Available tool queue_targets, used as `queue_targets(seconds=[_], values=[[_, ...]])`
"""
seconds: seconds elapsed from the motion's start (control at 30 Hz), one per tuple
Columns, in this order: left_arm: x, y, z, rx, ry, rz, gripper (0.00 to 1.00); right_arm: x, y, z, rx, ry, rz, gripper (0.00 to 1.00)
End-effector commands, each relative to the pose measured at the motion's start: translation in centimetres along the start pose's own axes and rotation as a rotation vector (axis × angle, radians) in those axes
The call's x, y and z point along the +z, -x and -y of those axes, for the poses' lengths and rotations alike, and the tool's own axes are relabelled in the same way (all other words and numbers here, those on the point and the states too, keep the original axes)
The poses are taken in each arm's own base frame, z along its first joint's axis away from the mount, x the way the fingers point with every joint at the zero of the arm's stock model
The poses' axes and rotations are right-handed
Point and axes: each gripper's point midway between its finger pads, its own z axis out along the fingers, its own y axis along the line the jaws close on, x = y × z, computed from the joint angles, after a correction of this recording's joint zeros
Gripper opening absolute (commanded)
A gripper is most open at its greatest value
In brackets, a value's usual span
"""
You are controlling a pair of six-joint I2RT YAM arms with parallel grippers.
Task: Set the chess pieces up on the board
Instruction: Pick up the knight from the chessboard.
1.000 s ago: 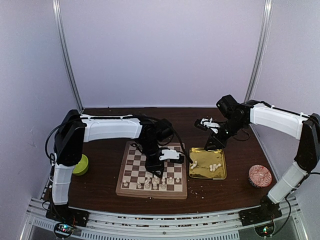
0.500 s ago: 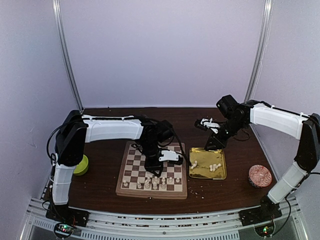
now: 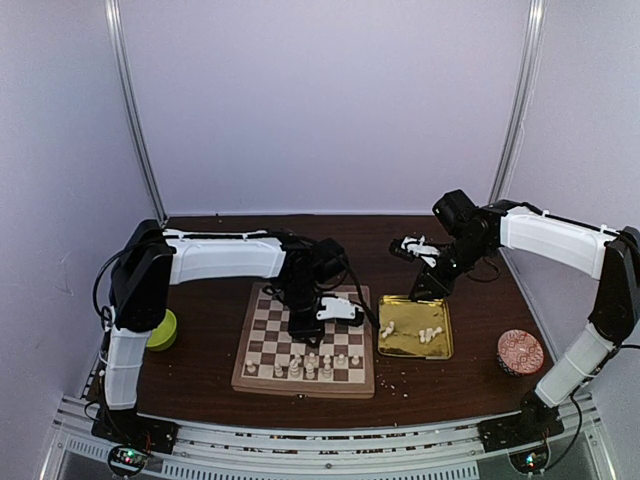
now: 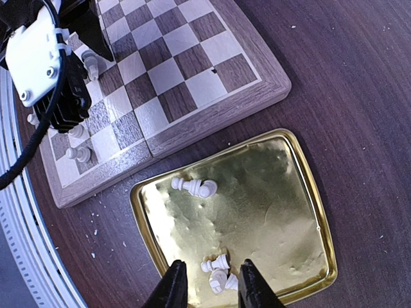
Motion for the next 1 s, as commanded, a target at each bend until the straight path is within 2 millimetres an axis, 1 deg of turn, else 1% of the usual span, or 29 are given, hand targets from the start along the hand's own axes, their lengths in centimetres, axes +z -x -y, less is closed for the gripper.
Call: queue_targets(seconds=[0.0,0.23,0.3,0.37,0.57,0.7,0.8,0.83,0.87,0.97], values=[[-0.3,-1.1,-0.2,-0.007,0.014,-0.017,0.34,-0.5,0.5,0.1,-0.007,0.002,0.007,0.27],[-0.4,-2.0,0.2,-0.012,0.016,-0.035,0.34,-0.5,0.5,0.1,-0.007,0.002,0.008,0.27],[-0.4,-1.7,0.3,-0.012,0.006,-0.025,0.33,-0.5,0.5,0.1,-0.007,0.003,0.007,0.27],[-0.4,-1.4,0.4,-0.012,-0.006,-0.013,0.31,-0.4,0.5,0.1,-0.006,0.005,0.007,0.27],[-0.2,-1.5,0.5,-0.012,-0.014,-0.016,0.25,-0.5,0.6,0.1,-0.007,0.002,0.009,0.27],[-0.7,-1.2,0.5,-0.010,-0.010,-0.004,0.16,-0.5,0.5,0.1,-0.004,0.005,0.008,0.27],[-1.7,-0.7,0.1,-0.024,0.005,0.024,0.11,-0.9,1.0,0.2,0.004,-0.003,0.023,0.26],[-2.4,-0.3,-0.3,-0.034,0.016,0.046,0.10,-1.4,1.4,0.2,0.008,-0.014,0.037,0.26],[-3.1,0.0,-0.8,-0.051,0.031,0.068,0.10,-2.0,1.9,0.3,0.016,-0.023,0.054,0.26],[-6.5,1.2,-2.8,-0.107,0.081,0.188,0.09,-4.5,3.9,0.6,0.030,-0.051,0.127,0.26]])
